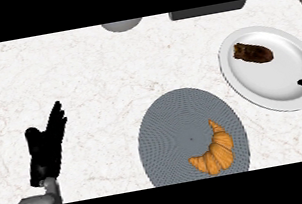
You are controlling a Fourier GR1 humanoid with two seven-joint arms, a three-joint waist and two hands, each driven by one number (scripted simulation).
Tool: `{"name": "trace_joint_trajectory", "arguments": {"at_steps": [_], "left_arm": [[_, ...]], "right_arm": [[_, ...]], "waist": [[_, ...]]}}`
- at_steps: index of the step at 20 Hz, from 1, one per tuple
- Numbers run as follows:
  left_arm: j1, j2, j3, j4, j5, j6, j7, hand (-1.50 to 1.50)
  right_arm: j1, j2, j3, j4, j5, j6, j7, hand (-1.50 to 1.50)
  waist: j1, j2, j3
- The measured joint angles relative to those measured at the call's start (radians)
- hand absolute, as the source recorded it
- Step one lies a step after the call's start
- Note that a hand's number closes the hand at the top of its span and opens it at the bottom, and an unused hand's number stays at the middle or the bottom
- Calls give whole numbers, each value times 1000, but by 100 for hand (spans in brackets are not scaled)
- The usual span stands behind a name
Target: Pick the sweet potato from the placemat and place it in the plate
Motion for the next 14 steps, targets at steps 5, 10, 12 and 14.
{"name": "trace_joint_trajectory", "arguments": {"at_steps": [5,10,12,14], "left_arm": [[-22,-4,16,22,-4,-7,1,0],[24,-20,4,-5,-20,-7,-21,0],[5,-22,9,2,-23,-5,-12,0],[10,-16,14,-7,-21,-14,-8,0]], "right_arm": [[1,-48,-24,58,-23,12,-46,-150],[4,-65,-41,110,-44,-5,-88,-150],[14,-77,-46,105,-53,-14,-77,-150],[22,-91,-56,123,-62,-23,-87,-150]], "waist": [[-1,0,0],[1,0,0],[-1,0,0],[0,0,0]]}}
